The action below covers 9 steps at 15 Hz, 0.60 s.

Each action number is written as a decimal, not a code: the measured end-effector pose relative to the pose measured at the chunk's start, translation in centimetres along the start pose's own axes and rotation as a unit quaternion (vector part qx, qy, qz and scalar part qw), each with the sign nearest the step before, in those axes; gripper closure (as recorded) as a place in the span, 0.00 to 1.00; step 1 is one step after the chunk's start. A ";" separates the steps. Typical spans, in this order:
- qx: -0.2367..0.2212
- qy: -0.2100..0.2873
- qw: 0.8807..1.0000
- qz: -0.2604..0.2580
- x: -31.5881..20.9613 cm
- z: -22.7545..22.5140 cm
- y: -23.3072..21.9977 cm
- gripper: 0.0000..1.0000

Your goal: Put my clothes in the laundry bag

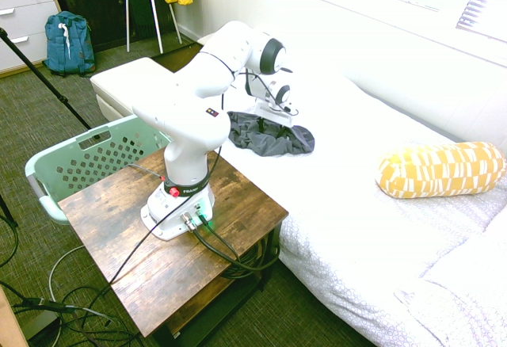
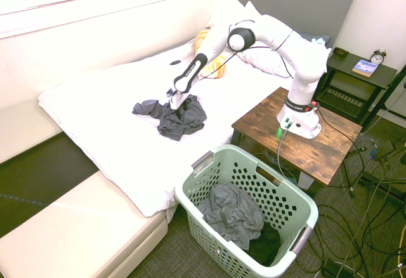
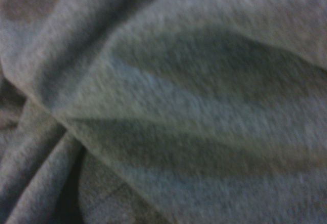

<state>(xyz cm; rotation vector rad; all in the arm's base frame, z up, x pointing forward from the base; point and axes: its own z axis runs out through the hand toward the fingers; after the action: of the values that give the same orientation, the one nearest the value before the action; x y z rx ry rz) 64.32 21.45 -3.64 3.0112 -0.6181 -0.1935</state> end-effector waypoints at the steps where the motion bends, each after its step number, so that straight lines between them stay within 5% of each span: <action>1: -0.002 -0.002 1.000 -0.003 0.1 0.2 -0.5 1.00; 9: -0.005 -0.007 1.000 -0.012 -0.5 1.2 -1.5 1.00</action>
<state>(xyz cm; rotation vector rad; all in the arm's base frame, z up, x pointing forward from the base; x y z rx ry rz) 64.23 23.00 -4.93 3.0117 -0.5810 -0.2198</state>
